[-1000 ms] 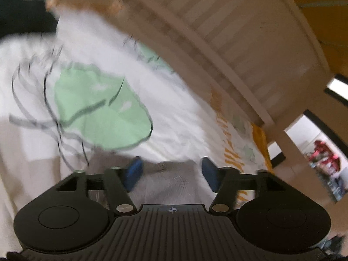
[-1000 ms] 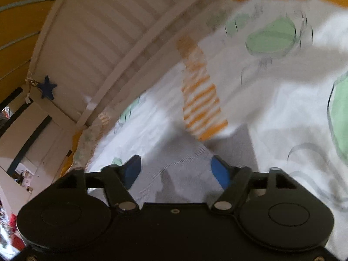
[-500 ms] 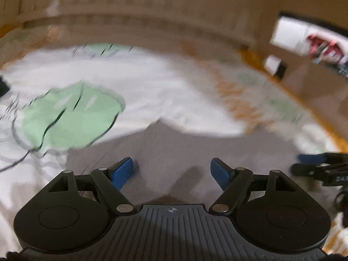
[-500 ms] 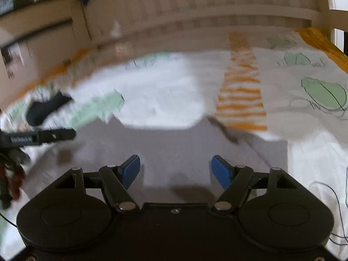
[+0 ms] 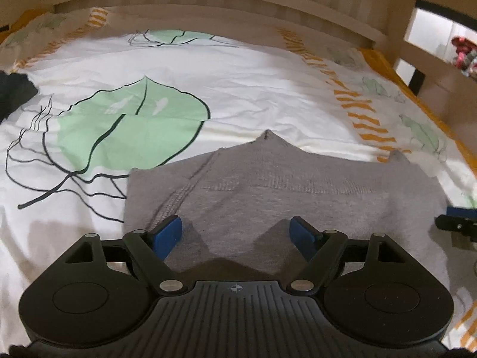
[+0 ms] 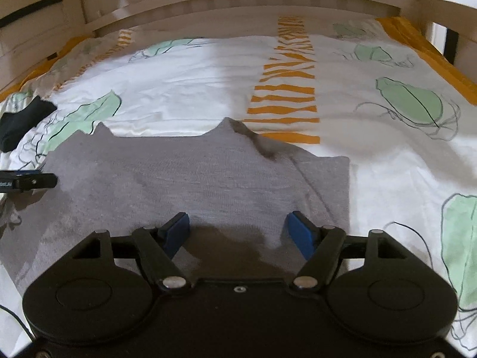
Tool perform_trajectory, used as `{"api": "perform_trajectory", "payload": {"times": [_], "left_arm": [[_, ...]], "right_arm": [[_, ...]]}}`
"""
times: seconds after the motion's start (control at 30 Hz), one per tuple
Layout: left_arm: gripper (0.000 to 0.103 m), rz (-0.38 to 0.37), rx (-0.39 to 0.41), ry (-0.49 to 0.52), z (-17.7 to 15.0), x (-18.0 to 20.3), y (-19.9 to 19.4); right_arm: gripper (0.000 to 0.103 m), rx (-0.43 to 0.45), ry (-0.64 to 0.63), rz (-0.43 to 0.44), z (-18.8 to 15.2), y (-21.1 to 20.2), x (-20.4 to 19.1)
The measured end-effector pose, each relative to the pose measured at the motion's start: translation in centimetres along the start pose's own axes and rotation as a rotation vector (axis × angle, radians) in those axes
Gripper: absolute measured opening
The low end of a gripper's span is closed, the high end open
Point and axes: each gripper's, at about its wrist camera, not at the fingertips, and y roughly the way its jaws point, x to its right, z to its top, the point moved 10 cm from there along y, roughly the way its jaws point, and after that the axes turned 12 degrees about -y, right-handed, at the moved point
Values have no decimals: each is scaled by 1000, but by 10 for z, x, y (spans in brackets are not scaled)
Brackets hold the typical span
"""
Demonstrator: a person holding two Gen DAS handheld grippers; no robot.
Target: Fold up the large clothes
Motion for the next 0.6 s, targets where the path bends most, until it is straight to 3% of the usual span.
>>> {"api": "perform_trajectory", "payload": {"times": [0.13,0.4,0.6], "left_arm": [[78,-22,-5,-20,1,-3,-5],[79,-26,72,-124,25,-24,-35],[79,-87,-35,-261,6,-47,-39]], "right_arm": [[74,-18,66,-21,-5,-1,16],[79,26,200,-7,-7,-21,41],[87,43,521,88,-28,-41,80]]}}
